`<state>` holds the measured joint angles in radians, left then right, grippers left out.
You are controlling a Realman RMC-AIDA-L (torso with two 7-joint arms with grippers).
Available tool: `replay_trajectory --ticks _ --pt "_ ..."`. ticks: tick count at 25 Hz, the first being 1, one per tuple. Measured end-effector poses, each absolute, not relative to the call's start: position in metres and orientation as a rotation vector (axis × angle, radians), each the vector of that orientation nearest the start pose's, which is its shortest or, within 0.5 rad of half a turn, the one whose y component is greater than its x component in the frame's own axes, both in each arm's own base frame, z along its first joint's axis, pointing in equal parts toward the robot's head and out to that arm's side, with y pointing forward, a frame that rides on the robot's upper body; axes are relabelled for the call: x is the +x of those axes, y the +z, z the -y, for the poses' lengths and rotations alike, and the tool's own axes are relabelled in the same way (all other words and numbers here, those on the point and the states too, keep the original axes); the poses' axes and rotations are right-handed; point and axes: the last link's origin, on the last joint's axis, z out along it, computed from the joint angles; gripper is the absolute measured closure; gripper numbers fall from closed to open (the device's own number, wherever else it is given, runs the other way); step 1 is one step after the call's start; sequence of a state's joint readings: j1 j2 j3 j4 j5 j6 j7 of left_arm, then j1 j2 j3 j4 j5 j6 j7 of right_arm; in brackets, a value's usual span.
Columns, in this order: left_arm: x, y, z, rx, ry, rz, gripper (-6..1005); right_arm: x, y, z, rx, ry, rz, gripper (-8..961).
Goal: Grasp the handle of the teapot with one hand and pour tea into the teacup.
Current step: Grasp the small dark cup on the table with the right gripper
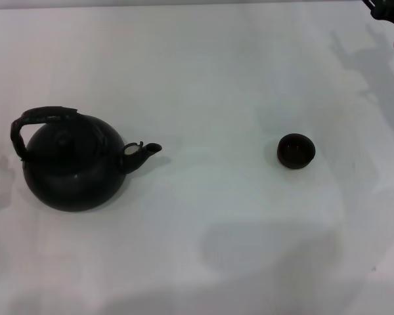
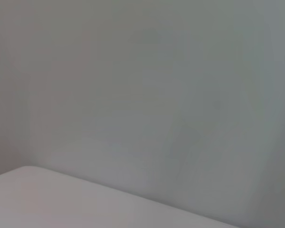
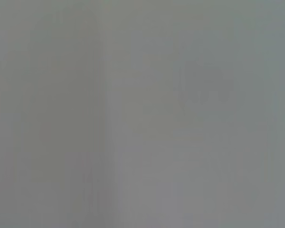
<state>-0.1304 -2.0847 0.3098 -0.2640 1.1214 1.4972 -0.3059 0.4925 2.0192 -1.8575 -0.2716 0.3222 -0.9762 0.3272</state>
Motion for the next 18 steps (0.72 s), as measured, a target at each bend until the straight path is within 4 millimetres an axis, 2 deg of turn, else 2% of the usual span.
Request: replay_trajectory --ticks 18 --pt "-0.384 -0.032 -0.175 -1.357 -0.774 0.896 245 0.303 -0.005 -0.382 -1.732 0.753 -0.648 99"
